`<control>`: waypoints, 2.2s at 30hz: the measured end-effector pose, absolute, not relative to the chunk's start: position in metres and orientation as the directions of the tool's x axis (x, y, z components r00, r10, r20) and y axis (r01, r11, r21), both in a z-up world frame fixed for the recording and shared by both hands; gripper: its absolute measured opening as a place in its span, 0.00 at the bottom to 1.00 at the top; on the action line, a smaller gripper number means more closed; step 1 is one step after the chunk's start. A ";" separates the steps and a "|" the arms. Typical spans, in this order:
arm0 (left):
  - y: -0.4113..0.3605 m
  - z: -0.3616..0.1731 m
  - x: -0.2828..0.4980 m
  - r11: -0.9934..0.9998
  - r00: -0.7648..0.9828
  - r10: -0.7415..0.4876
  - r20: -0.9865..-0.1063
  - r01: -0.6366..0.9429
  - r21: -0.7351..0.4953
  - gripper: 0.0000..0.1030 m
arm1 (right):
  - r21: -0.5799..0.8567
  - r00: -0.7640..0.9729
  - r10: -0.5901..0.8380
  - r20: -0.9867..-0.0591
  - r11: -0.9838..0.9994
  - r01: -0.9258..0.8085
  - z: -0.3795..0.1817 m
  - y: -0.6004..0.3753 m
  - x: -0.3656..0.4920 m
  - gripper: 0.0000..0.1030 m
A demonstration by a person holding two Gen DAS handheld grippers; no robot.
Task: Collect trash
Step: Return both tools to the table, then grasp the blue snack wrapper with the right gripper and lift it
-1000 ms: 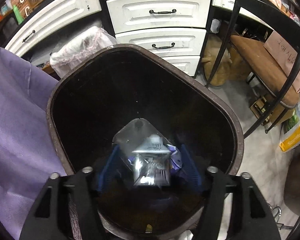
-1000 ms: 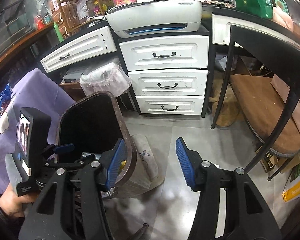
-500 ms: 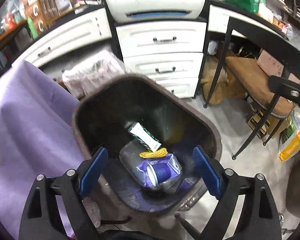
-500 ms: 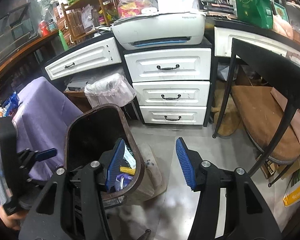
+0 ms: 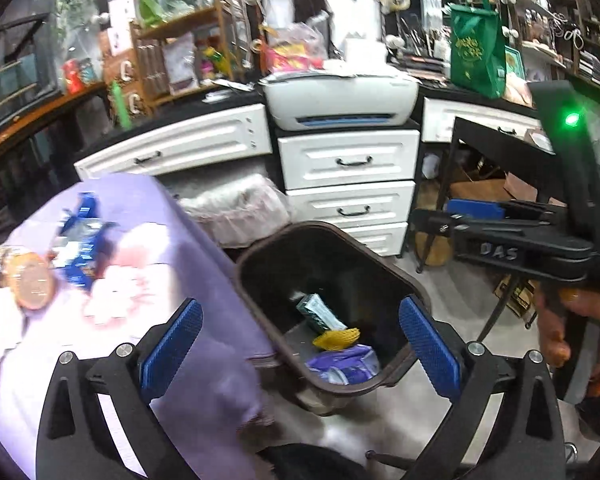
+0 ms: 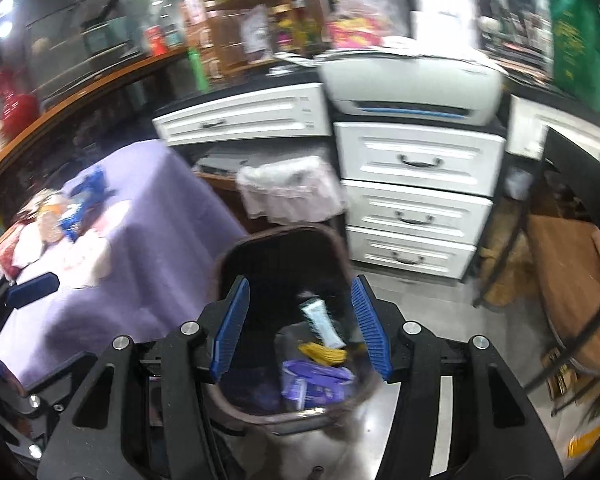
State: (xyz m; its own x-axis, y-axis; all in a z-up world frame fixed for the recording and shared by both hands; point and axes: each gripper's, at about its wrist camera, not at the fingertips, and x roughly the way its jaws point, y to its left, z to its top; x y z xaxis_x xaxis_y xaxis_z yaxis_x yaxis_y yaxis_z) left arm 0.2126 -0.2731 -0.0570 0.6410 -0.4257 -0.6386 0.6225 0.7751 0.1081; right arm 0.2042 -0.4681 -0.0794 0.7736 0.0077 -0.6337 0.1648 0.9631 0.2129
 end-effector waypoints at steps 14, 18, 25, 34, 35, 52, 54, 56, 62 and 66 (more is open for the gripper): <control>-0.145 -0.021 0.224 0.895 0.730 -0.340 -0.593 0.445 0.035 0.95 | 0.234 0.743 0.289 -0.604 0.955 -0.181 -0.039 -0.334 0.271 0.52; -0.108 -0.018 0.224 0.921 0.747 -0.284 -0.601 0.387 0.046 0.95 | 0.269 0.710 0.354 -0.609 0.934 -0.236 -0.034 -0.299 0.303 0.52; -0.046 -0.014 0.221 0.958 0.779 -0.190 -0.597 0.280 0.060 0.95 | 0.277 0.668 0.375 -0.643 0.927 -0.253 -0.034 -0.253 0.359 0.52; 0.009 -0.010 0.221 0.979 0.795 -0.123 -0.594 0.196 0.060 0.95 | 0.270 0.637 0.320 -0.702 0.946 -0.178 -0.049 -0.236 0.409 0.46; 0.013 -0.009 0.222 0.979 0.796 -0.121 -0.593 0.193 0.059 0.95 | 0.266 0.635 0.316 -0.705 0.948 -0.177 -0.051 -0.235 0.411 0.39; -0.019 -0.024 0.283 0.957 0.747 -0.157 -0.646 0.277 0.088 0.80 | 0.235 0.699 0.353 -0.622 0.935 -0.264 -0.030 -0.231 0.389 0.07; -0.019 -0.021 0.290 0.955 0.745 -0.157 -0.648 0.281 0.092 0.80 | 0.243 0.705 0.362 -0.610 0.932 -0.269 -0.026 -0.235 0.385 0.07; -0.016 -0.012 0.298 0.957 0.742 -0.176 -0.646 0.282 0.063 0.80 | 0.245 0.713 0.366 -0.598 0.931 -0.272 -0.021 -0.239 0.380 0.07; -0.004 0.027 0.343 0.969 0.742 -0.178 -0.646 0.247 0.017 0.80 | 0.244 0.738 0.371 -0.564 0.928 -0.280 -0.010 -0.247 0.366 0.07; 0.014 0.034 0.383 0.972 0.690 -0.208 -0.693 0.224 -0.069 0.77 | 0.229 0.750 0.361 -0.555 0.933 -0.279 -0.008 -0.253 0.358 0.07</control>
State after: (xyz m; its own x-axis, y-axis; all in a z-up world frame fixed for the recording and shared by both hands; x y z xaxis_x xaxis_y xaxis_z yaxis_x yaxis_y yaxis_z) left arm 0.3829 0.0140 0.0341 0.6901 -0.2077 -0.6933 0.2237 0.9722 -0.0687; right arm 0.3580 -0.2525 -0.0084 0.7498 0.3607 -0.5546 -0.2793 0.9325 0.2289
